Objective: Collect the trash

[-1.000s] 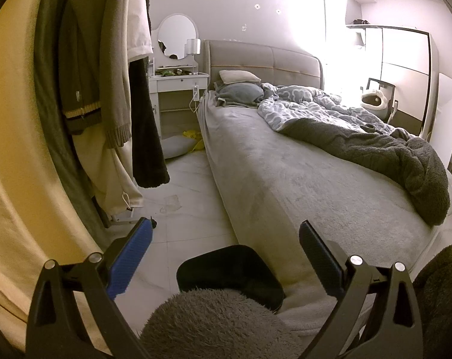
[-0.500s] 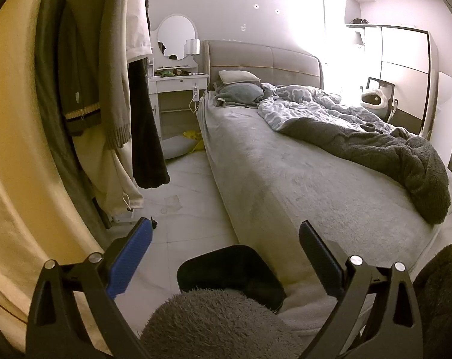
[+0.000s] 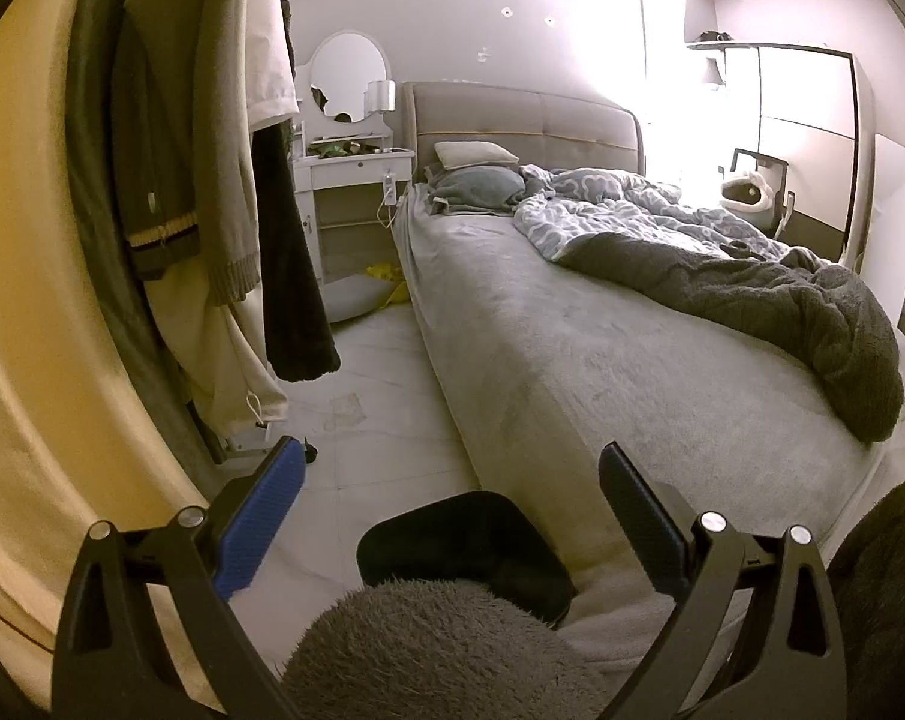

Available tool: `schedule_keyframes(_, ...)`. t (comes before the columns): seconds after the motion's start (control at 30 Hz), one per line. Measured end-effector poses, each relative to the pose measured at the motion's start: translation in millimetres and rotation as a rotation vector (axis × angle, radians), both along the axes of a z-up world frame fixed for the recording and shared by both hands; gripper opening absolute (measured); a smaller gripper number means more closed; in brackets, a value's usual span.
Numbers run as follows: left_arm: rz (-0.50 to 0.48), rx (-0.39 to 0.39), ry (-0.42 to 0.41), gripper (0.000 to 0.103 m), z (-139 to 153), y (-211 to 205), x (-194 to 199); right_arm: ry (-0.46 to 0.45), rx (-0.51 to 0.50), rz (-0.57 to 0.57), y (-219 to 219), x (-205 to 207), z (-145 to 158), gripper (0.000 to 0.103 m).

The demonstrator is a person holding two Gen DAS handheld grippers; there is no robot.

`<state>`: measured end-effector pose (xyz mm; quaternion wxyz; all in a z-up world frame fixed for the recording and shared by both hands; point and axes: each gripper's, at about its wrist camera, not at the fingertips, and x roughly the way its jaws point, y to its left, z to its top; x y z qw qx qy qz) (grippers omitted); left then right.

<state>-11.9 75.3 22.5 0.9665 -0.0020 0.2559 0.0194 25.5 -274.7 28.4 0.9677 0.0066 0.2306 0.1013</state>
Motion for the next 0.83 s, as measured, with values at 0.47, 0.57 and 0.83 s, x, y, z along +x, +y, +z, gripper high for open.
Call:
schedule_keyframes(0.47,0.0,0.001,0.0,0.1,0.0,0.1,-0.1,0.001,-0.001,0.001,0.1,0.1,1.0,0.1)
schedule_keyframes(0.57,0.0,0.001,0.0,0.1,0.0,-0.3,-0.1,0.001,-0.002,0.0,-0.1,0.1,1.0,0.1)
schedule_keyframes(0.83,0.002,0.003,0.004,0.1,0.0,-0.7,0.1,0.001,-0.002,0.001,-0.3,0.3,1.9,0.1)
